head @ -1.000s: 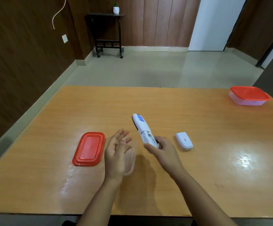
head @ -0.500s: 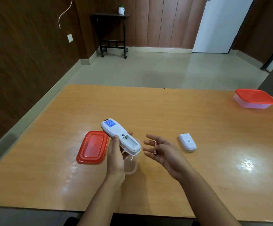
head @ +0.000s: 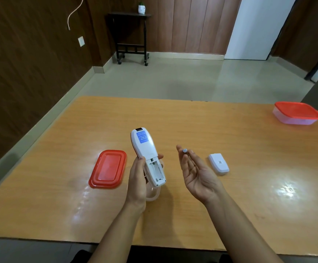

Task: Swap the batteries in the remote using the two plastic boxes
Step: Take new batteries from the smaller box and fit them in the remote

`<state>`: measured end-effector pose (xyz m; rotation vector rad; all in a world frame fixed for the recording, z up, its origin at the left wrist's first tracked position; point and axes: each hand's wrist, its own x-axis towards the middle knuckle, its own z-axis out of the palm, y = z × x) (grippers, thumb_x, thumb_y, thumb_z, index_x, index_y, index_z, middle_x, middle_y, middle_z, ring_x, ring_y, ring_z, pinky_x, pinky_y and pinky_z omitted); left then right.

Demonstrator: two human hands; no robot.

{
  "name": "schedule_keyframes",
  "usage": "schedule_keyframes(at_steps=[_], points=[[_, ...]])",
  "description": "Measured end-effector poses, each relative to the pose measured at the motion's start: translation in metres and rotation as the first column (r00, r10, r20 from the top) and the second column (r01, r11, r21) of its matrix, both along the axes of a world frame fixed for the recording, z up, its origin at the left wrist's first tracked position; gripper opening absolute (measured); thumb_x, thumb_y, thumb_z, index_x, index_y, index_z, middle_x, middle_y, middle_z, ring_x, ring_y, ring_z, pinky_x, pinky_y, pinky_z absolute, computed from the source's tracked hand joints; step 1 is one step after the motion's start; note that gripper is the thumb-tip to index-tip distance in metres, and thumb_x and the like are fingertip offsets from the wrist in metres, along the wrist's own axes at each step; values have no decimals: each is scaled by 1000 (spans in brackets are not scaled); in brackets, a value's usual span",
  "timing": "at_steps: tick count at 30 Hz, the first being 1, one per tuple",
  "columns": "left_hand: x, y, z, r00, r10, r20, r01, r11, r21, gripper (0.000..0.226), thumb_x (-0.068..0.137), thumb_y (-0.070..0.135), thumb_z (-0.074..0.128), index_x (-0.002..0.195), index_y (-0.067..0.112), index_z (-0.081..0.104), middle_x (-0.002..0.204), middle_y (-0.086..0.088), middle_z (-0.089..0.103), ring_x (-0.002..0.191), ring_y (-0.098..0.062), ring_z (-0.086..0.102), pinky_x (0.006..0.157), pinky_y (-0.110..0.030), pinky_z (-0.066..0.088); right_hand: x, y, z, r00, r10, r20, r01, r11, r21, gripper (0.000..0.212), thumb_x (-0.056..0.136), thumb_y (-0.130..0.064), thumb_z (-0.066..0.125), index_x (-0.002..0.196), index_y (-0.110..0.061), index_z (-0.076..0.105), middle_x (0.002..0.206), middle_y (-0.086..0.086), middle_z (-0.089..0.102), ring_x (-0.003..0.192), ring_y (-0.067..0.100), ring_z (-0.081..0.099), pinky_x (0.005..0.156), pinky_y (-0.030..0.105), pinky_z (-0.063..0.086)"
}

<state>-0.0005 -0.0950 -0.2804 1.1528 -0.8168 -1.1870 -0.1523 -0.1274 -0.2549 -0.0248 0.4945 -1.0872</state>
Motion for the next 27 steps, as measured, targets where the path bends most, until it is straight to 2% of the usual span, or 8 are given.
schedule_keyframes(at_steps=[3,6,9,11,14,17,23,27], points=[[-1,0,0,999,-4,34,4,1000,-7,42,100,31,29,126,12,57,112,-5,71,97,-23,66,80,-34,52,-3,-1,-4,997,-43,58,41,998,40,83,29,12,91,106,7,60,102,20,72,79,22,74,57,24,60],[-1,0,-1,999,-6,43,7,1000,-17,47,93,39,33,124,13,58,112,-5,71,97,-24,65,82,-36,52,-4,-1,-5,993,-77,93,71,995,70,77,26,15,90,98,7,63,102,21,72,80,23,74,56,25,60],[-1,-1,-1,999,-10,39,10,1000,-6,50,91,42,34,123,12,59,111,-6,71,98,-24,65,81,-35,52,-4,1,-4,996,-89,25,88,994,61,48,52,9,85,94,5,63,100,17,72,80,21,74,61,23,60],[-1,-1,-1,999,-8,50,8,1000,0,45,97,37,31,125,14,57,111,-4,71,99,-22,66,78,-31,53,0,3,-1,977,-80,-196,70,996,-55,17,80,-3,68,95,3,63,96,12,71,79,16,73,67,18,59],[-3,-1,0,1000,-5,25,5,1000,5,38,99,33,30,115,26,64,111,-3,71,99,-21,66,84,-41,53,12,12,5,826,-193,-530,13,946,-324,15,84,-7,66,96,-5,57,92,13,73,76,20,71,64,20,57],[-5,-2,4,998,-13,-59,15,1000,25,38,101,27,29,100,26,67,101,-7,71,87,-18,68,77,-36,53,23,23,7,564,-367,-740,-160,830,-534,15,81,-3,71,90,-3,58,85,-3,73,69,20,72,61,24,56],[-3,-1,6,995,-48,-87,48,999,4,37,102,22,27,97,20,63,86,-1,72,79,-12,69,70,-28,56,30,28,-4,275,-591,-758,-349,673,-652,15,76,-12,78,78,-22,66,82,-19,72,76,8,68,64,17,50],[-2,0,3,997,-38,-66,38,999,3,33,102,24,29,101,19,62,87,-1,72,79,-11,69,71,-28,55,27,22,-13,124,-655,-745,-472,622,-625,10,82,-28,66,89,-29,73,93,-19,70,89,9,61,70,22,46]])
